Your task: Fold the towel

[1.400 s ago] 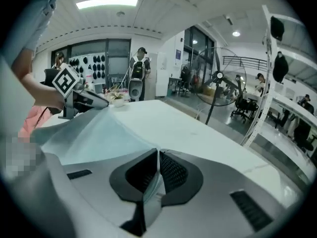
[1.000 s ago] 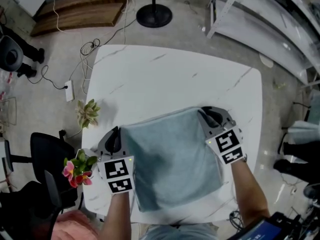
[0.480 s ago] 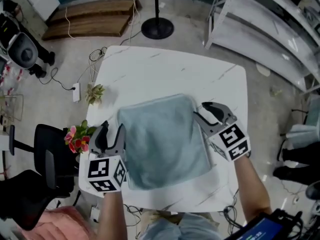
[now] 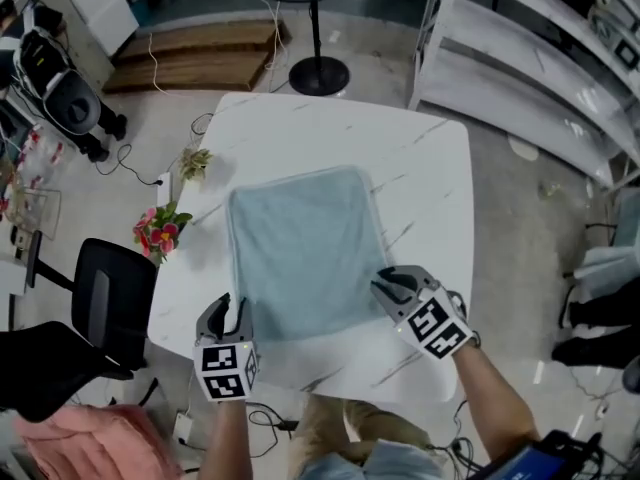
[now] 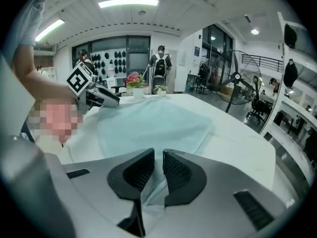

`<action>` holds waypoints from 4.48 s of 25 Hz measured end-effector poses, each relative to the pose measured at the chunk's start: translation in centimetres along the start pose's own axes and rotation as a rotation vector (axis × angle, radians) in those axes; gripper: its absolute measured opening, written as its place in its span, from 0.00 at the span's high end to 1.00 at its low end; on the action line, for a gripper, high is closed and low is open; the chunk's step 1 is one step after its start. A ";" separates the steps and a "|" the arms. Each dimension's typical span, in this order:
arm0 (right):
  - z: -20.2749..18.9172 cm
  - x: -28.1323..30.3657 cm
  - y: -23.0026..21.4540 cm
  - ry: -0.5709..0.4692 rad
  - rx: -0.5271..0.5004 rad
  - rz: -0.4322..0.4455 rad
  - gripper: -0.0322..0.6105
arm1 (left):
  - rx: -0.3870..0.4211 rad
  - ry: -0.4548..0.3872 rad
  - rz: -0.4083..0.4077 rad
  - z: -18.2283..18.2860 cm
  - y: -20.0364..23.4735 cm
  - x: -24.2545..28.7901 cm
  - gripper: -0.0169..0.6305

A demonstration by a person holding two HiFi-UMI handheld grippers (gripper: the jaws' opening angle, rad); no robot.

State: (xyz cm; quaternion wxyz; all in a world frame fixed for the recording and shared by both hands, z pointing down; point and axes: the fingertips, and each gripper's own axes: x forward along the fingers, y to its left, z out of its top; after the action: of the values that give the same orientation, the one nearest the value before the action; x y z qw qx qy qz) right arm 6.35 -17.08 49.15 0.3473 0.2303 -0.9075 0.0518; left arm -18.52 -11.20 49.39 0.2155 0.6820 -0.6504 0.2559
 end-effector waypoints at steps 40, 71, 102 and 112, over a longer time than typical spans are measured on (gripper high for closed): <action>-11.2 -11.2 11.7 0.048 -0.430 0.135 0.66 | 0.020 -0.152 -0.075 -10.4 -8.3 -13.9 0.69; -9.3 -11.1 12.4 0.040 -0.281 0.244 0.90 | 0.832 -0.249 -0.024 -14.0 -11.0 -13.1 0.91; 3.2 -15.0 3.3 -0.111 -0.023 0.063 0.91 | 0.482 -0.244 -0.226 4.8 -7.0 -14.4 0.92; 5.0 -8.0 -2.7 -0.077 0.064 0.025 0.90 | 0.430 -0.127 -0.259 6.8 -3.7 -5.5 0.92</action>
State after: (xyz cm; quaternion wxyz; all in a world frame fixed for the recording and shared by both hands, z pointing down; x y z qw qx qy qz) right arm 9.76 -17.67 39.95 0.3039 0.2319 -0.9209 0.0761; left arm -14.52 -10.99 40.79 0.0553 0.8045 -0.5004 0.3152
